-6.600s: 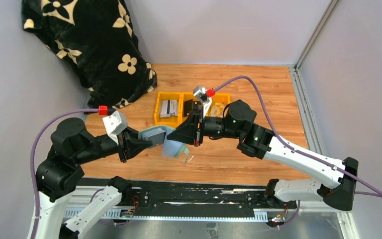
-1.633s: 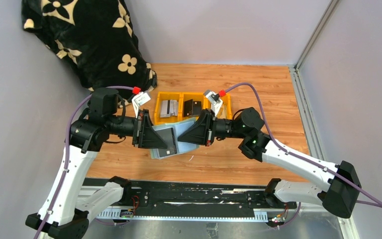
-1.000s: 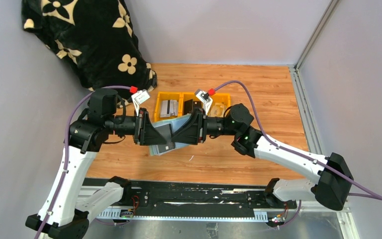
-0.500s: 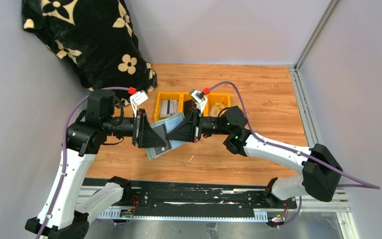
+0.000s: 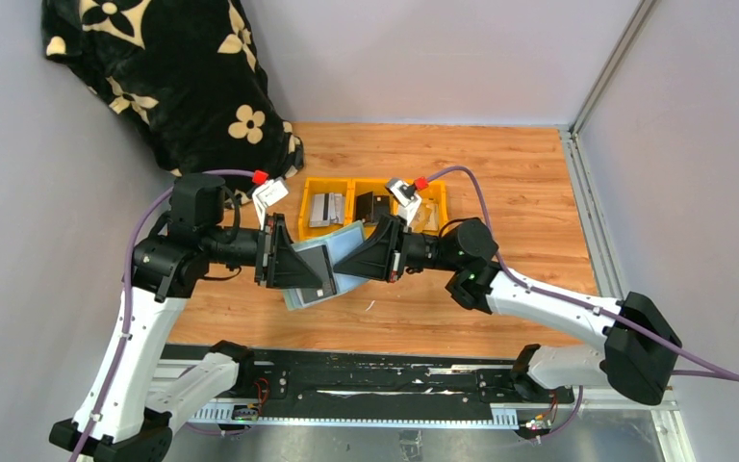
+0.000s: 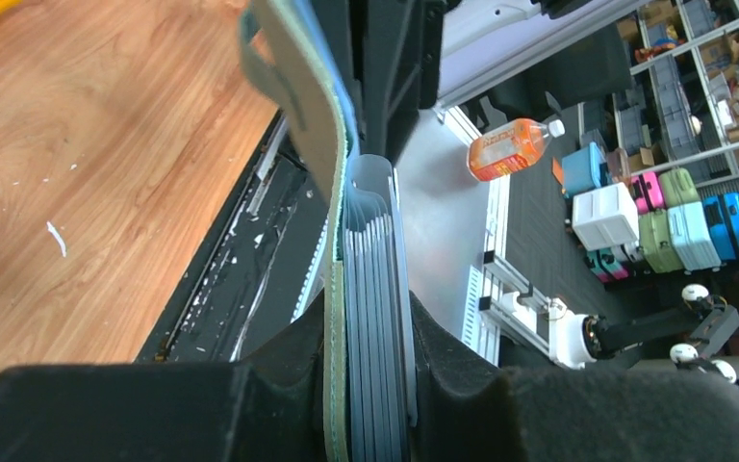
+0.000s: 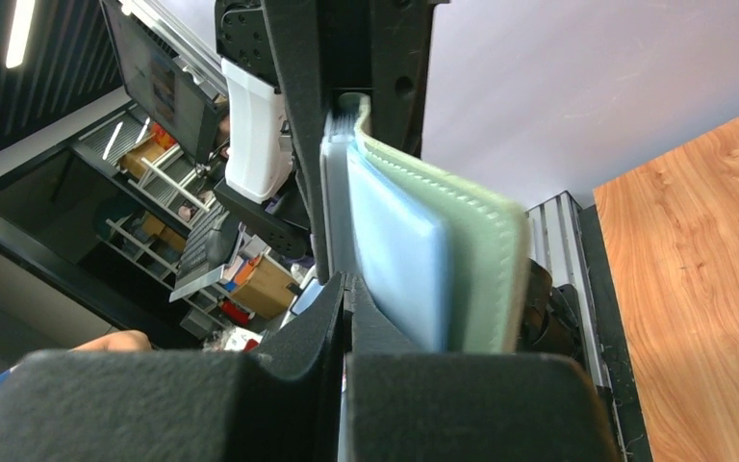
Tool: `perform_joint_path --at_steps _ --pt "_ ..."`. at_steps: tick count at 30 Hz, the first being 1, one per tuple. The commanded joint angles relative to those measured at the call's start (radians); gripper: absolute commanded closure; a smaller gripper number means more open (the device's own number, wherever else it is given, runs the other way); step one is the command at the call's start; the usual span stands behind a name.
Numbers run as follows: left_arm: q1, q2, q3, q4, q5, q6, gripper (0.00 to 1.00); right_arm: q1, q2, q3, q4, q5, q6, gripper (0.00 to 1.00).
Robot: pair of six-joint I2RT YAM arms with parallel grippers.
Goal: Take the credit cards out of the card holder
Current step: Remove the credit card from the card holder.
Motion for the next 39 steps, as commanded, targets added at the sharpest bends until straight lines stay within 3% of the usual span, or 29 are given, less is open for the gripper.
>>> perform_joint_path --at_steps 1,5,8,12,17,21,29,32,35,39 --pt "-0.009 -0.033 0.018 0.014 0.139 -0.004 0.81 -0.032 -0.036 -0.024 -0.064 0.053 -0.045 1.0" --pt "-0.009 -0.022 0.018 0.014 0.13 -0.008 0.8 -0.028 -0.051 0.008 -0.115 0.034 -0.072 1.0" --pt "-0.009 -0.016 0.013 0.014 0.103 -0.002 0.8 -0.009 -0.035 0.046 -0.133 0.011 -0.09 0.75" --pt "-0.009 -0.008 0.013 0.014 0.075 -0.001 0.82 0.021 -0.005 0.105 -0.198 -0.013 -0.141 0.67" --pt "-0.009 -0.011 0.01 0.015 0.068 0.013 0.71 0.022 0.039 0.162 -0.278 -0.039 -0.178 0.71" --pt "-0.009 -0.016 0.007 0.014 0.076 0.022 0.7 0.022 0.058 0.235 -0.467 -0.031 -0.26 0.84" --pt "-0.009 -0.02 -0.032 0.016 0.088 0.062 0.71 0.031 0.049 0.276 -0.548 -0.048 -0.196 0.98" --pt "-0.009 -0.009 -0.031 0.015 0.098 0.072 0.72 0.051 0.035 0.289 -0.597 -0.033 -0.183 0.95" --pt "-0.009 0.01 -0.03 0.015 0.111 0.08 0.72 0.093 0.039 0.318 -0.649 -0.029 -0.197 0.76" --pt "-0.009 0.029 -0.021 0.014 0.137 0.092 0.73 0.126 0.06 0.365 -0.719 -0.02 -0.226 0.82"
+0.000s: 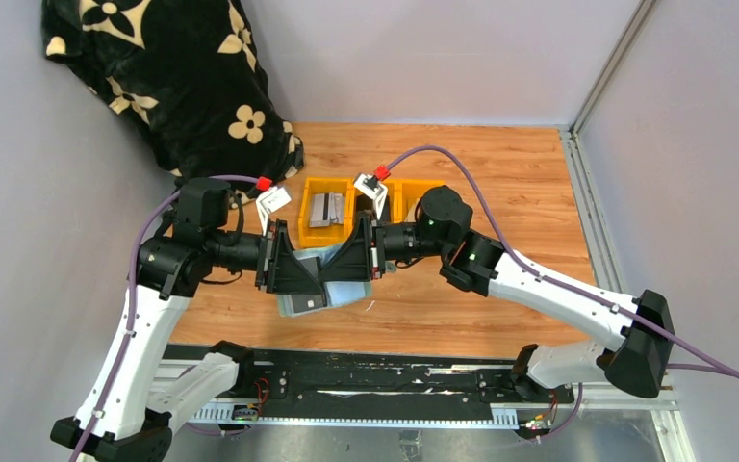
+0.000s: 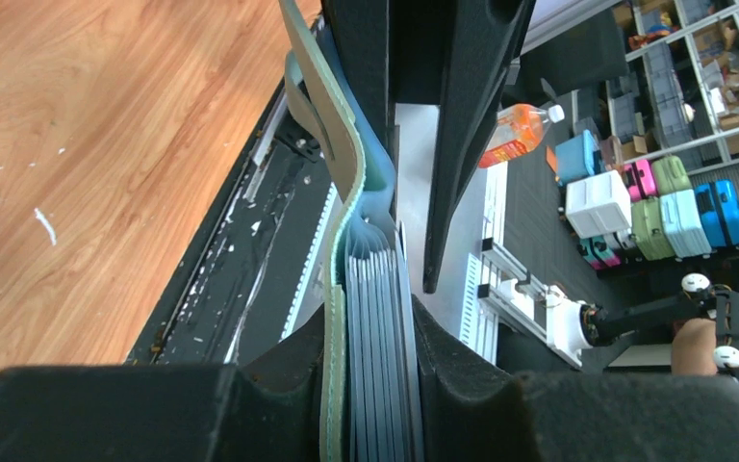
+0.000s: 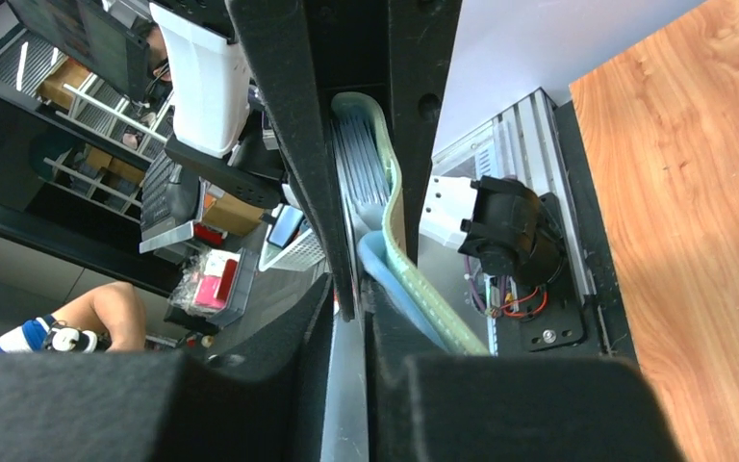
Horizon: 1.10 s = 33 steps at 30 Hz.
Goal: Take the credit cards out of the card holder
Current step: Remove the credit card from the card holder.
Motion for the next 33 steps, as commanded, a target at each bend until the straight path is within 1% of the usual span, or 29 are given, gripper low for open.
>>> perform_joint_path --at_steps 1,5,10,13,15,18,25,28,31,32,33 --pt "-0.01 0.023 0.022 0.054 0.118 0.029 0.73 0.07 0.039 0.048 -0.087 0.037 -0.027 0.84" --pt "-0.01 0.023 0.028 0.054 0.141 0.032 0.74 0.074 0.045 0.025 -0.088 0.07 -0.017 1.0" --pt "-0.01 -0.006 0.023 0.054 0.155 0.026 0.69 0.014 0.007 -0.001 -0.164 0.148 -0.03 1.0" --pt "-0.01 -0.018 0.028 0.055 0.157 0.011 0.69 -0.038 -0.041 -0.041 -0.185 0.214 -0.022 1.0" --pt "-0.01 -0.02 0.032 0.055 0.161 0.005 0.72 -0.063 -0.064 -0.07 -0.187 0.236 -0.018 1.0" --pt "-0.01 -0.022 0.032 0.057 0.162 0.003 0.8 -0.081 -0.092 -0.097 -0.185 0.252 -0.013 1.0" --pt "-0.01 -0.015 0.035 0.055 0.157 -0.003 0.82 -0.094 -0.135 -0.114 -0.193 0.245 -0.02 1.0" --pt "-0.01 -0.012 0.037 0.055 0.153 -0.006 0.89 -0.106 -0.144 -0.114 -0.2 0.235 -0.024 1.0" --pt "-0.01 -0.006 0.036 0.056 0.144 -0.009 1.0 -0.111 -0.147 -0.123 -0.17 0.215 -0.014 1.0" --pt "-0.01 -0.006 0.035 0.055 0.138 -0.007 1.0 -0.111 -0.14 -0.124 -0.146 0.191 -0.002 1.0" --pt "-0.01 -0.002 0.035 0.055 0.128 -0.004 1.0 -0.11 -0.129 -0.124 -0.119 0.165 0.014 0.95"
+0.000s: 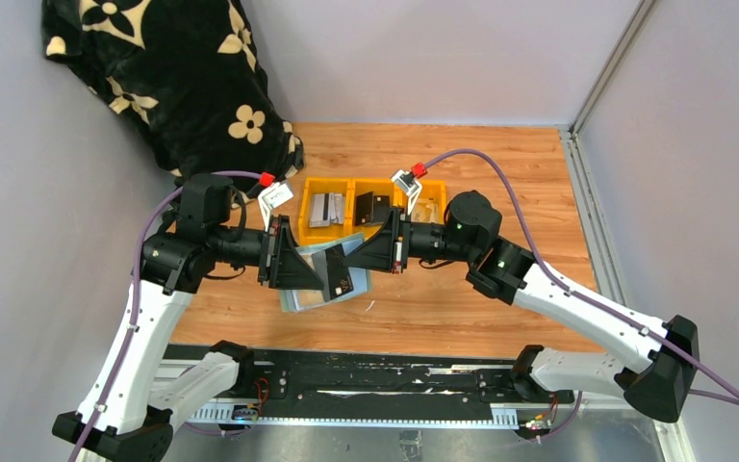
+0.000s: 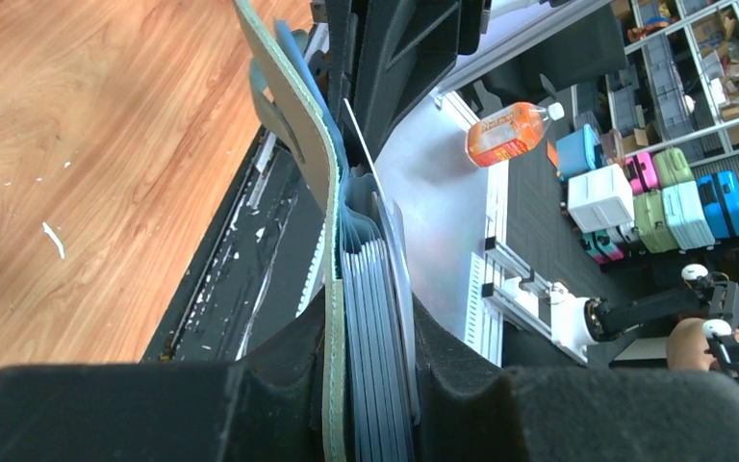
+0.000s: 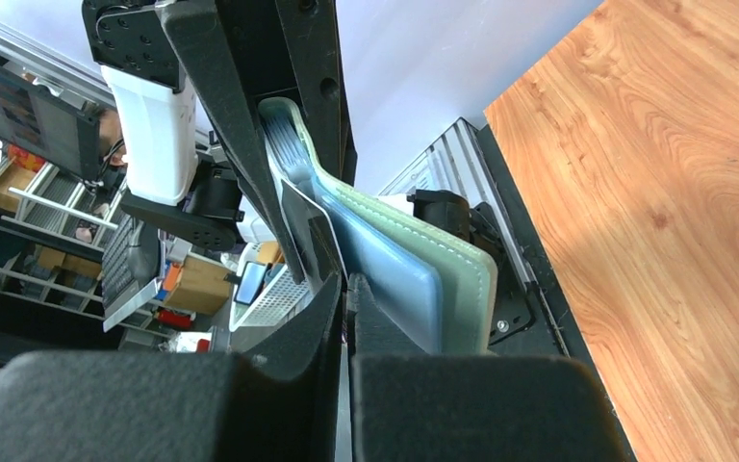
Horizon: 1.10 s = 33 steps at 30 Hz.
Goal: Take the credit cards out of the card holder
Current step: Remove the credit card from the card holder, then place the credit card in the storage box.
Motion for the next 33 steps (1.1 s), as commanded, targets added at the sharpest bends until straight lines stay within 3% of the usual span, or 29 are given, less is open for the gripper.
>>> perform_joint_path --at_steps 1,3,8,10,13,15,20,26,29,33 --pt "-0.009 -0.003 0.036 0.017 0.097 -0.005 1.0 -0.027 0.038 -0.03 0.043 -0.012 0.026 0.82" --pt "-0.01 0.009 0.041 0.015 0.094 -0.003 1.0 -0.015 0.058 -0.035 0.121 -0.041 0.06 0.71" --pt "-0.007 0.041 0.06 0.015 0.06 -0.021 1.0 0.024 0.11 -0.017 0.22 -0.086 0.085 0.61" --pt "-0.002 0.043 0.064 0.015 0.044 -0.027 1.0 0.027 0.111 -0.035 0.281 -0.097 0.11 0.67" --pt "0.009 0.045 0.069 0.016 0.03 -0.025 1.0 0.027 0.096 -0.063 0.312 -0.089 0.126 0.9" --pt "0.013 0.047 0.073 0.017 0.021 -0.022 1.0 0.025 0.079 -0.082 0.308 -0.077 0.125 0.99" --pt "0.035 0.049 0.075 0.02 -0.019 -0.008 1.0 -0.034 0.001 -0.134 0.282 -0.08 0.123 1.0" --pt "0.052 0.049 0.067 -0.002 -0.185 0.067 1.0 -0.144 -0.071 -0.155 0.181 -0.087 0.062 1.0" --pt "0.051 0.051 0.065 -0.036 -0.373 0.147 1.0 -0.236 -0.066 -0.155 0.099 -0.085 0.011 1.0" --pt "0.051 0.042 0.036 -0.065 -0.634 0.292 1.0 -0.356 0.01 -0.108 -0.048 0.034 -0.127 1.0"
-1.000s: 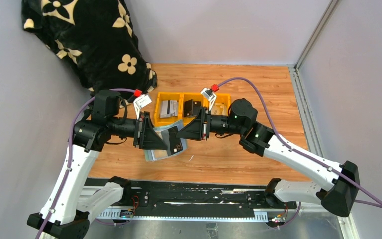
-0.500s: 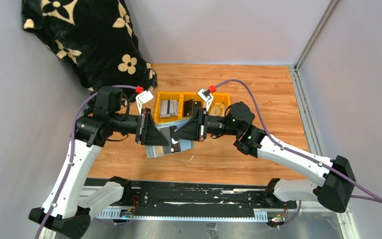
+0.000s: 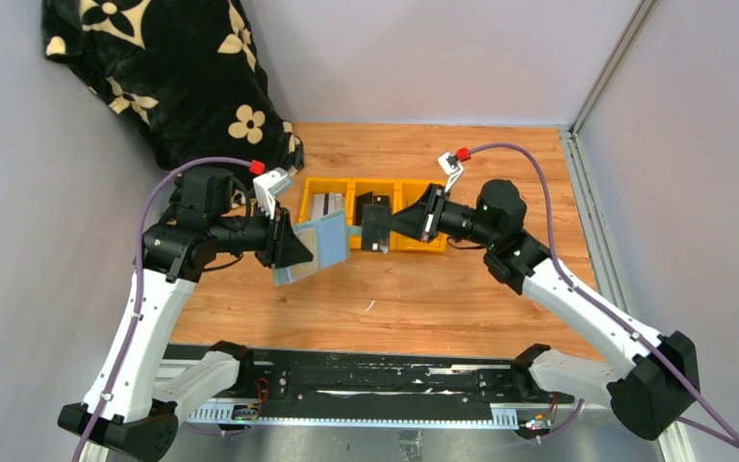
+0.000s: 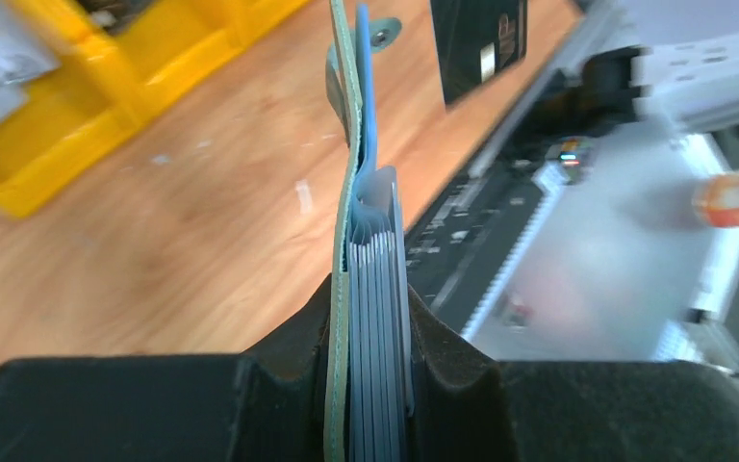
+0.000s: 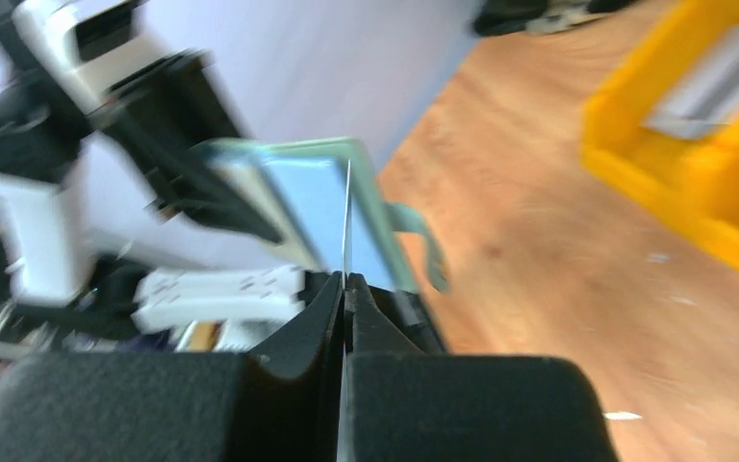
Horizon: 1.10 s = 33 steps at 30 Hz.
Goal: Take the credit cards out of the card holder
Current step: Place the credit card in the storage box.
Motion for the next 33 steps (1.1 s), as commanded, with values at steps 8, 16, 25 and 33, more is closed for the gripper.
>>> perform_joint_path --at_steps 8,16,25,33 --pt "0.006 -0.017 0.05 -0.16 -0.215 0.261 1.0 -0.123 0.508 0.319 -0.288 0.228 -0.377 1.0" --pt "0.006 -0.07 0.077 -0.165 -0.125 0.248 1.0 -0.113 0.856 0.605 -0.381 0.343 -0.454 1.0" --pt "0.006 -0.119 0.091 -0.174 -0.061 0.262 1.0 -0.09 0.966 0.709 -0.426 0.469 -0.529 0.84" --pt "0.006 -0.133 0.092 -0.194 -0.033 0.313 1.0 -0.079 0.732 0.661 -0.438 0.528 -0.598 0.47"
